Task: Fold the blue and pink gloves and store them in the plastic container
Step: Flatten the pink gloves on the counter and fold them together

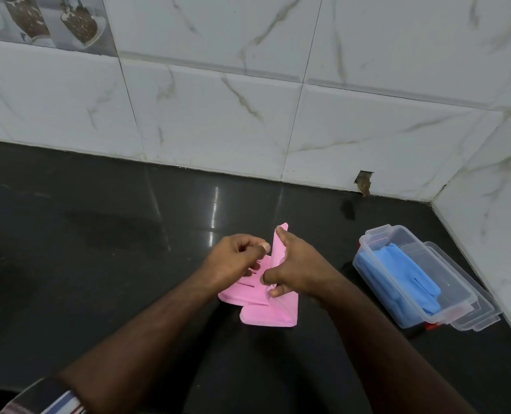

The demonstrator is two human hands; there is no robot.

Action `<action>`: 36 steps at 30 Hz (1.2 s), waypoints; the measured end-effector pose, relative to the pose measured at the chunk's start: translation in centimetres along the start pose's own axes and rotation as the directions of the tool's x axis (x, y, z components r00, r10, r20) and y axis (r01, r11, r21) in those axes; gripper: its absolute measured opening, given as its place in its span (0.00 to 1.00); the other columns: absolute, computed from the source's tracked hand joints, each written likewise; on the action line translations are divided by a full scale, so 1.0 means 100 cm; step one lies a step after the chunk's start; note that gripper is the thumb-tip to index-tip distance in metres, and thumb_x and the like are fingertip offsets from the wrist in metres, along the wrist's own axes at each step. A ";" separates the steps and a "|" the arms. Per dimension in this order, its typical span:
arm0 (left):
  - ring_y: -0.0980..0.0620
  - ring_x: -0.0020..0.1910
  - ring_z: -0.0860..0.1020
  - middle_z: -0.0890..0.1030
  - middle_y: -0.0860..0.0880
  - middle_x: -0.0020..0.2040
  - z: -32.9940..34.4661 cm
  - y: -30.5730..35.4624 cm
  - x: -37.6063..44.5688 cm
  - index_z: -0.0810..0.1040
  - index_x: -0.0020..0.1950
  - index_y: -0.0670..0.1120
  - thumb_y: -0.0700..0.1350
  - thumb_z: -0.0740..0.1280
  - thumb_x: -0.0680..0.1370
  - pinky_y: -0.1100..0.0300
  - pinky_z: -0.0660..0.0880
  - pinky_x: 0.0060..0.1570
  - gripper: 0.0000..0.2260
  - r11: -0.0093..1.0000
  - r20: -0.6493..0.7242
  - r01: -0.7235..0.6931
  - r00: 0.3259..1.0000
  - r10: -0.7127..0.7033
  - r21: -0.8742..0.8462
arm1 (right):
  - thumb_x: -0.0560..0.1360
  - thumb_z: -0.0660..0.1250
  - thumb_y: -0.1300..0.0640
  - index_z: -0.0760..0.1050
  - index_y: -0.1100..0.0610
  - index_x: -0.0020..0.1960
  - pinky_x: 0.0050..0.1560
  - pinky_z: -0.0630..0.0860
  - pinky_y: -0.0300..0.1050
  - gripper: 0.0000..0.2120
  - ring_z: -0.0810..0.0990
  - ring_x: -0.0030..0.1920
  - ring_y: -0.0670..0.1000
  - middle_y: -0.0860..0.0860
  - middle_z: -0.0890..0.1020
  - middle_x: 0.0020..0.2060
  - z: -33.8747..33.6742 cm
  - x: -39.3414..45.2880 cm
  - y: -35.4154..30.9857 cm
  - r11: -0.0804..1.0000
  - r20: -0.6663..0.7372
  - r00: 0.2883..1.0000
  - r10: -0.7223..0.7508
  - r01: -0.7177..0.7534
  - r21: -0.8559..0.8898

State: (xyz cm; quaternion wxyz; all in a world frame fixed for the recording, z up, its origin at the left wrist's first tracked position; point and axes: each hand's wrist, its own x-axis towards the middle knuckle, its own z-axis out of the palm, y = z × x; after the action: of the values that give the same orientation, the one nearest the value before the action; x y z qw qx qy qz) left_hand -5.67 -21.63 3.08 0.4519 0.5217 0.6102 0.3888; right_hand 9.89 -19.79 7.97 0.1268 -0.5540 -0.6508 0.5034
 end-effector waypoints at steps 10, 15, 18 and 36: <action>0.60 0.27 0.77 0.80 0.51 0.33 -0.002 0.014 -0.001 0.81 0.49 0.46 0.37 0.68 0.75 0.67 0.72 0.28 0.06 0.984 0.149 0.063 0.985 -0.088 0.165 | 0.68 0.75 0.66 0.37 0.54 0.80 0.39 0.84 0.48 0.56 0.85 0.35 0.51 0.58 0.70 0.70 0.021 0.011 -0.005 0.976 0.090 0.994 -0.066 0.083 -0.204; 0.50 0.32 0.77 0.82 0.41 0.36 -0.006 -0.005 0.000 0.82 0.44 0.40 0.38 0.66 0.72 0.56 0.73 0.34 0.06 0.992 0.029 0.090 0.995 -0.093 0.093 | 0.70 0.75 0.55 0.54 0.48 0.79 0.57 0.80 0.52 0.45 0.82 0.58 0.56 0.44 0.56 0.79 0.017 0.007 0.009 0.949 0.100 0.968 -0.231 0.246 -0.196; 0.49 0.34 0.78 0.83 0.42 0.38 -0.009 -0.023 0.002 0.83 0.45 0.41 0.36 0.65 0.72 0.58 0.73 0.34 0.07 0.983 -0.053 0.181 0.982 -0.181 0.006 | 0.75 0.70 0.51 0.70 0.45 0.72 0.58 0.79 0.52 0.26 0.82 0.57 0.50 0.44 0.75 0.69 0.007 0.012 0.040 0.962 -0.232 0.936 -0.263 0.235 -0.141; 0.54 0.45 0.84 0.85 0.52 0.47 -0.002 -0.067 -0.003 0.81 0.54 0.48 0.46 0.74 0.76 0.62 0.78 0.39 0.09 0.967 -0.133 0.253 0.957 -0.256 -0.039 | 0.81 0.45 0.38 0.43 0.55 0.80 0.76 0.42 0.63 0.34 0.39 0.79 0.55 0.56 0.39 0.79 0.078 0.025 0.108 0.780 -0.294 0.951 -0.093 -0.114 -0.615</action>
State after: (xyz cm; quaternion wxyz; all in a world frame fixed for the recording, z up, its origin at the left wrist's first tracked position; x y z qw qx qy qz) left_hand -7.74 -22.91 -3.13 0.4609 0.4059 0.6975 0.3691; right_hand 9.76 -22.97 -5.26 0.0329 -0.6399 -0.7495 0.1667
